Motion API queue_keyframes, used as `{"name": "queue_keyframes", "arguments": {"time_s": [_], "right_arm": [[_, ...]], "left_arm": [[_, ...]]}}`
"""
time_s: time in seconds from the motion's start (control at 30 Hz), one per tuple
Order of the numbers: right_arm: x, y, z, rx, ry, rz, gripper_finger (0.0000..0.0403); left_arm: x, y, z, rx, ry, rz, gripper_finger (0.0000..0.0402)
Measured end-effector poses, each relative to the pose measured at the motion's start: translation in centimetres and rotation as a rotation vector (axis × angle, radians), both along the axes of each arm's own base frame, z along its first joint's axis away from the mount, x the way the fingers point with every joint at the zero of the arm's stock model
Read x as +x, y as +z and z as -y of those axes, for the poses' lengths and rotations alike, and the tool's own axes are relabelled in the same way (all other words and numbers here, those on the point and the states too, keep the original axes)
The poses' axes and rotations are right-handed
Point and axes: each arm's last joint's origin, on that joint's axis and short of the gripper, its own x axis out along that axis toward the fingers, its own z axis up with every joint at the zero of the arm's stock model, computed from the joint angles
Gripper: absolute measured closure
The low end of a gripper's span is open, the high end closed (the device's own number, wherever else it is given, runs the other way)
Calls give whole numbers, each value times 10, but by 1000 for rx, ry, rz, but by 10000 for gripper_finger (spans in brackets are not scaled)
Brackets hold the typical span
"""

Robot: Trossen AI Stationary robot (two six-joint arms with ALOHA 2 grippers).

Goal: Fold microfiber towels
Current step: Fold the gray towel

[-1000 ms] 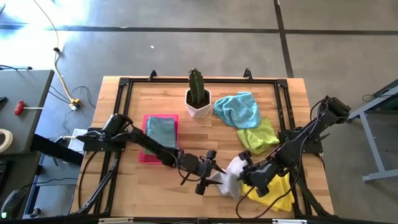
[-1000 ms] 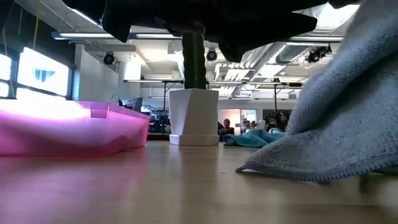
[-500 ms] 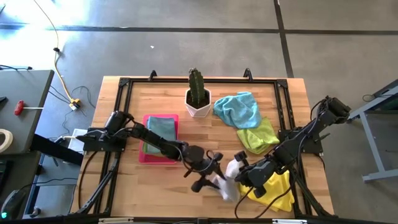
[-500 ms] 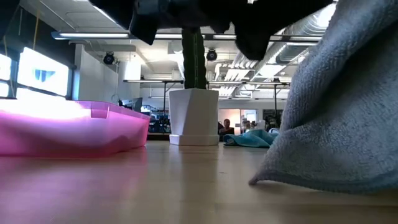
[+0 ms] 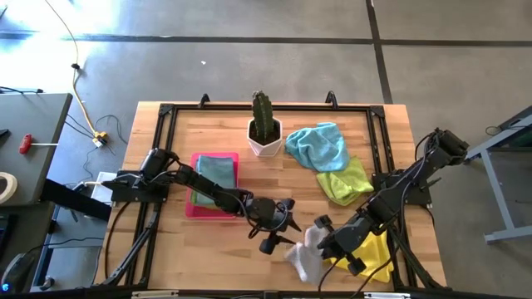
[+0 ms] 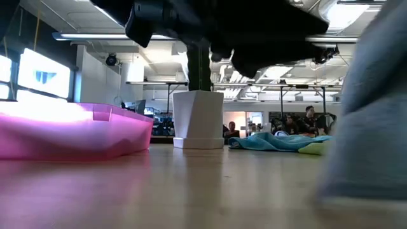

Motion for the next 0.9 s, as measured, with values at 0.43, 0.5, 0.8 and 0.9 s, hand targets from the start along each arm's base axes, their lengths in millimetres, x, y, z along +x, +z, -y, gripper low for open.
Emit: {"name": "queue_keyframes", "arguments": {"time_s": [0.43, 0.5, 0.8, 0.9], "right_arm": [[11, 4, 8, -159, 50, 199, 403], [13, 4, 11, -195, 52, 222, 403], [15, 0, 19, -256, 15, 197, 403], [14, -1, 20, -247, -7, 169, 403]], "left_arm": [[2, 20, 13, -75, -133, 205, 201], [1, 20, 17, -83, -161, 202, 201], [-8, 11, 38, -120, -349, 81, 201], [-12, 5, 44, -101, -362, 17, 201]]}}
